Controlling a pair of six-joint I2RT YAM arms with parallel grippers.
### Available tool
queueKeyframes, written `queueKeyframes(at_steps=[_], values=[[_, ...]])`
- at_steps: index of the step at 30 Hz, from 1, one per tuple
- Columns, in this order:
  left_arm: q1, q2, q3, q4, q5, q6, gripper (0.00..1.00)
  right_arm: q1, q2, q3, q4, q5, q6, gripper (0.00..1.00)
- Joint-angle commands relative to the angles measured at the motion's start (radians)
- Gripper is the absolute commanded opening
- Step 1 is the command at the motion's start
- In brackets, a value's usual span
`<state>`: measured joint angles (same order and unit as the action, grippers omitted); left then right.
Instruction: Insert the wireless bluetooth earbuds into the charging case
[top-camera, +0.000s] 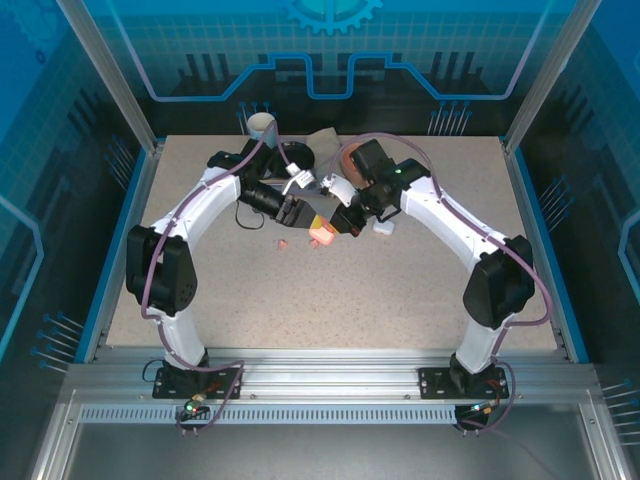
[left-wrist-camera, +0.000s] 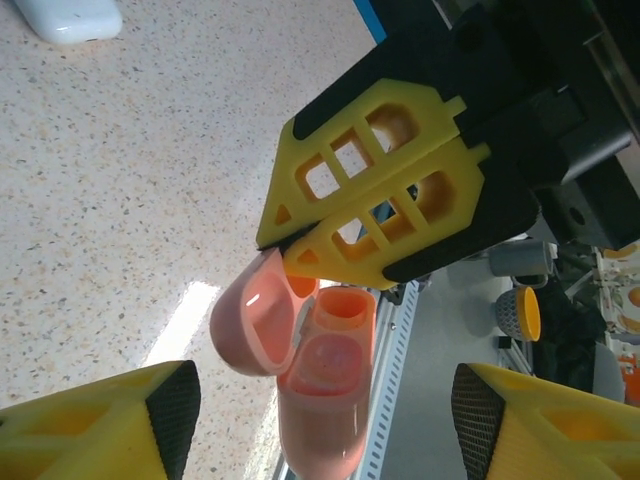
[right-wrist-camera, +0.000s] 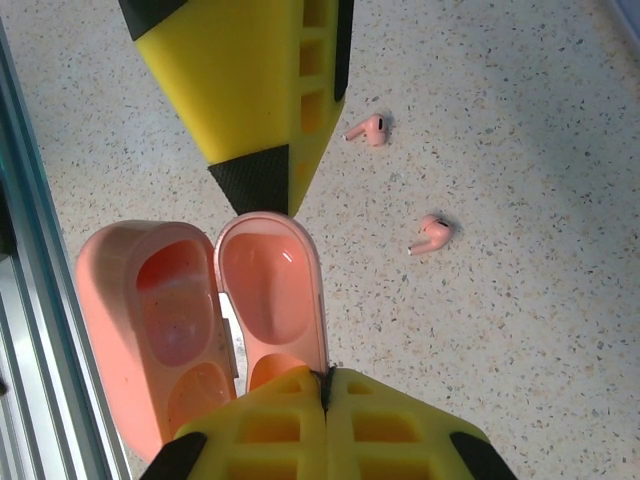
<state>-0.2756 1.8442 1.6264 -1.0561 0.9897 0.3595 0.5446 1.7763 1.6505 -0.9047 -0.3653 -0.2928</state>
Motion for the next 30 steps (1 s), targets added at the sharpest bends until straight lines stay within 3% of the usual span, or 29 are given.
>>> queueKeyframes(at_steps=[1, 30], values=[[0.004, 0.003, -0.016, -0.039, 0.069, 0.042, 0.68, 0.008, -0.034, 0.010, 0.000, 0.003, 0.001, 0.00], [-0.014, 0.040, -0.059, -0.030, 0.115, 0.050, 0.46, 0.037, -0.008, 0.067, 0.001, 0.007, 0.013, 0.00]])
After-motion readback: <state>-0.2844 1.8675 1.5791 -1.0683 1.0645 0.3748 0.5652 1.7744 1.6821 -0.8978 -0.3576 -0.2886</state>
